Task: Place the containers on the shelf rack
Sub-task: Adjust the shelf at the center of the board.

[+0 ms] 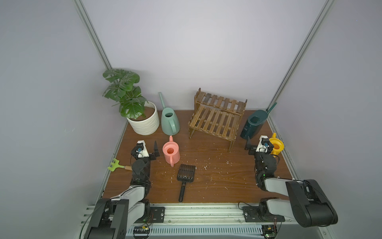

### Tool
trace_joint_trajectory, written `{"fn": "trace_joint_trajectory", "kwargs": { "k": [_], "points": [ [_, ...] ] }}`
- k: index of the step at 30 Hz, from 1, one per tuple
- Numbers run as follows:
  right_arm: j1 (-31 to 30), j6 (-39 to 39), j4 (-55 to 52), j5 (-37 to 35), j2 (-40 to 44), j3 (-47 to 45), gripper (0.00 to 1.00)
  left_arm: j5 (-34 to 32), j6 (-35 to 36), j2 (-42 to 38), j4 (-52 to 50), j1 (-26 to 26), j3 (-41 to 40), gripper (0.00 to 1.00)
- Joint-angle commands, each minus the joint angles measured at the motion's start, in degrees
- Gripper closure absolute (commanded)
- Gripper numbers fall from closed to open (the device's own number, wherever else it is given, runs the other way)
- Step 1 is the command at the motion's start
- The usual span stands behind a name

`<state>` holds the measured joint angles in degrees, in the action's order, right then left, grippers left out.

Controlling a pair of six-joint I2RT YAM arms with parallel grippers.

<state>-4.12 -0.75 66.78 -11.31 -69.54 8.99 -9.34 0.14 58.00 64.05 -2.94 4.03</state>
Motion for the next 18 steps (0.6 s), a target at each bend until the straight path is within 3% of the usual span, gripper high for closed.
{"fn": "trace_joint_trajectory", "kwargs": {
  "k": [1,6,9,14,18],
  "points": [
    [0.1,-2.0,-11.9,1.8,7.3,0.4,0.0,-6.1,-1.2,-8.3,-11.0,-1.4,0.5,0.02],
    [0.1,-6.9,-26.9,3.1,20.4,2.3,0.0,-7.7,-12.0,-20.3,-23.5,-1.9,4.1,0.02],
    [0.1,-11.8,-38.7,2.9,27.6,5.9,0.0,-3.3,-18.3,-21.8,-32.6,-2.1,10.1,0.02],
    [0.1,-22.4,-59.7,4.6,34.7,14.6,0.01,10.0,-23.6,-13.6,-47.0,-2.8,25.1,0.02],
    [0.1,-26.1,-66.8,10.7,35.2,20.0,0.0,14.2,-22.8,-5.1,-59.6,-6.8,38.5,0.02]
  ]
}}
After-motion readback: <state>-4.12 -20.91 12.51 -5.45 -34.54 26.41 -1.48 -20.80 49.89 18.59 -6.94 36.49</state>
